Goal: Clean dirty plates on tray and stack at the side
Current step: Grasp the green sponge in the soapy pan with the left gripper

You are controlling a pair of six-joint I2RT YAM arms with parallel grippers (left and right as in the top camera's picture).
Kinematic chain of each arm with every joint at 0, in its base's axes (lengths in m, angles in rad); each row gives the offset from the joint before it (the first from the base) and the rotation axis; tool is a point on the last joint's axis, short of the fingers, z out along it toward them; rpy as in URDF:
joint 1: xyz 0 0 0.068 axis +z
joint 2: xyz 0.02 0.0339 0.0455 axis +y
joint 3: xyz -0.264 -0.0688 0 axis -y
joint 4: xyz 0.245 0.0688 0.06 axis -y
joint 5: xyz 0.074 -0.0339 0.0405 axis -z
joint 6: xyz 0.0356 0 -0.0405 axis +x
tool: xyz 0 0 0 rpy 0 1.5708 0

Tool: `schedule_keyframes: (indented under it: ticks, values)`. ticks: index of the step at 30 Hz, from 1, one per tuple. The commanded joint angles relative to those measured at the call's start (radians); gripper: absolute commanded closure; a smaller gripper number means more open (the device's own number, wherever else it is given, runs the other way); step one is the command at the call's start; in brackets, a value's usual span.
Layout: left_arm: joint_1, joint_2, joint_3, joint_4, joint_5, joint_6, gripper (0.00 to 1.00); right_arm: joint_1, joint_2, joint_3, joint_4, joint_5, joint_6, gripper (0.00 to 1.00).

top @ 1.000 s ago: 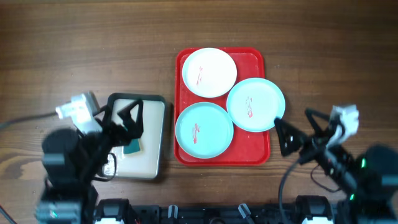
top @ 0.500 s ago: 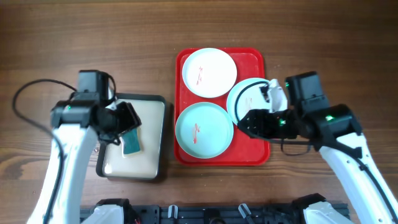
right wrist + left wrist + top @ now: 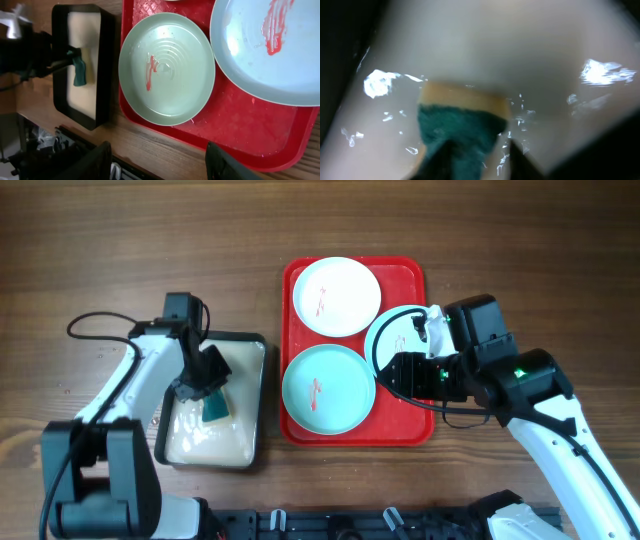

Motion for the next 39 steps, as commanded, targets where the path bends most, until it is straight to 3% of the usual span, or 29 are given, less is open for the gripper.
schedule_keyframes:
  ticks: [1, 5, 9, 11, 13, 16, 17, 18, 19, 21, 23, 26, 28, 30, 33, 37, 39]
  values:
    - [-0.003, -0.076, 0.047, -0.050, 0.037, 0.023, 0.41, 0.004, 0.004, -0.008, 0.002, 0.015, 0.014, 0.40]
    - [-0.003, -0.077, -0.026, -0.139, 0.037, 0.019, 0.45, 0.004, 0.004, -0.008, 0.012, 0.016, 0.014, 0.39]
    - [-0.003, -0.076, -0.241, 0.060, 0.039, -0.089, 0.74, 0.004, 0.004, -0.008, 0.032, 0.019, 0.040, 0.39]
    - [-0.003, -0.077, -0.241, 0.105, 0.063, -0.090, 0.96, 0.004, 0.004, -0.008, 0.034, 0.019, 0.040, 0.39]
    - [-0.003, -0.077, -0.223, 0.117, 0.071, -0.087, 0.96, 0.004, 0.004, -0.008, 0.034, 0.019, 0.040, 0.39]
    - [-0.003, -0.077, -0.081, 0.028, 0.086, 0.013, 0.96, 0.004, 0.004, -0.008, 0.035, 0.019, 0.040, 0.39]
    - [-0.003, -0.077, -0.034, -0.022, 0.084, 0.026, 0.90, 0.004, 0.004, -0.008, 0.035, 0.019, 0.040, 0.39]
    - [-0.003, -0.077, 0.012, -0.072, 0.083, 0.045, 0.73, 0.004, 0.004, -0.008, 0.033, 0.019, 0.040, 0.39]
    - [-0.003, -0.077, 0.019, -0.082, 0.081, 0.051, 0.64, 0.004, 0.004, -0.008, 0.032, 0.019, 0.040, 0.39]
    - [-0.003, -0.077, 0.018, -0.087, 0.061, 0.050, 0.55, 0.004, 0.004, -0.008, 0.026, 0.019, 0.039, 0.38]
    - [-0.003, -0.076, 0.017, -0.084, -0.007, 0.047, 0.53, 0.004, 0.004, -0.009, 0.015, 0.024, 0.039, 0.35]
    - [-0.003, -0.067, -0.032, -0.005, -0.039, 0.038, 0.57, 0.004, 0.016, -0.010, -0.022, 0.059, 0.035, 0.35]
    - [-0.003, -0.060, -0.088, 0.079, 0.008, 0.039, 0.66, 0.004, 0.031, -0.024, -0.041, 0.086, 0.035, 0.35]
    - [-0.003, -0.058, -0.144, 0.152, 0.095, 0.044, 0.68, 0.004, 0.048, -0.068, -0.036, 0.084, 0.033, 0.36]
    - [-0.003, -0.058, -0.147, 0.159, 0.108, 0.050, 0.70, 0.005, 0.056, -0.109, -0.008, 0.027, -0.043, 0.39]
    - [-0.035, -0.043, -0.154, 0.181, 0.002, 0.050, 0.96, 0.005, 0.056, -0.110, -0.004, 0.027, -0.050, 0.39]
    - [-0.068, -0.023, -0.156, 0.185, -0.024, 0.050, 0.96, 0.005, 0.056, -0.125, 0.006, 0.026, -0.069, 0.39]
